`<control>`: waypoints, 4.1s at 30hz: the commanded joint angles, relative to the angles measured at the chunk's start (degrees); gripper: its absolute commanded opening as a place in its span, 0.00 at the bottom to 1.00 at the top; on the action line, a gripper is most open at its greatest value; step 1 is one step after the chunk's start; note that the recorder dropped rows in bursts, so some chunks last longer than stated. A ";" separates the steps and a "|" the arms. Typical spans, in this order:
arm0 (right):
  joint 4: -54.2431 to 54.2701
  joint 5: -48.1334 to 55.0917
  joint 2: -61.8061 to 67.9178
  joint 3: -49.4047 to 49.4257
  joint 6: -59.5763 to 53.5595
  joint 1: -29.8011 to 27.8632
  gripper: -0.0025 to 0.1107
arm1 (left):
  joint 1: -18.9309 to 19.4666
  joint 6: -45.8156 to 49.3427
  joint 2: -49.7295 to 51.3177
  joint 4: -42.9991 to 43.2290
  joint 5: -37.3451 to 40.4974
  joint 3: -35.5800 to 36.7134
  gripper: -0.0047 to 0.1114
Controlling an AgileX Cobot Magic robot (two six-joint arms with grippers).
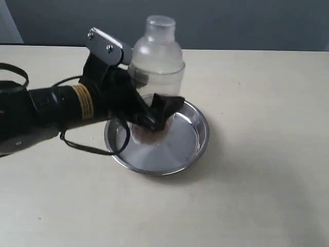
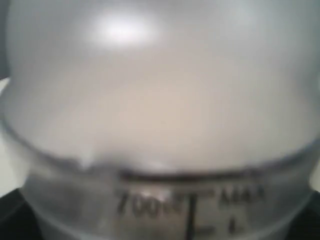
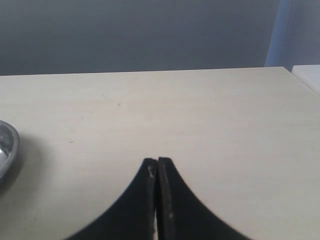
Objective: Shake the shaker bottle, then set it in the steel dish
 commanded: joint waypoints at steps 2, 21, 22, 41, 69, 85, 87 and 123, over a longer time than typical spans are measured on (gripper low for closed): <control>0.04 -0.75 -0.22 0.07 -0.04 -0.20 0.02 | -0.92 2.59 -4.67 -2.92 6.34 -3.91 0.04; 0.04 -0.75 -0.22 0.07 -0.04 -0.20 0.02 | -3.08 11.78 -8.42 -10.49 -7.83 -3.94 0.04; 0.04 -0.75 -0.22 0.07 -0.04 -0.20 0.02 | -2.97 12.09 -7.39 -13.82 0.74 -3.37 0.04; 0.04 -0.75 -0.22 0.07 -0.04 -0.20 0.02 | -5.62 20.85 -3.12 -20.96 -1.13 2.64 0.04; 0.04 -0.75 -0.22 0.07 -0.04 -0.20 0.02 | -7.07 27.49 2.08 -44.49 -5.79 2.30 0.04; 0.04 -0.75 -0.22 0.07 -0.04 -0.20 0.02 | -4.01 25.84 -4.14 -29.53 -14.71 -4.00 0.04; 0.04 -0.75 -0.22 0.07 -0.04 -0.20 0.02 | -4.01 25.53 -7.57 -24.96 -7.03 -7.21 0.04; 0.04 -0.75 -0.22 0.07 -0.04 -0.20 0.02 | -9.00 33.90 -12.24 -32.41 0.24 -8.80 0.04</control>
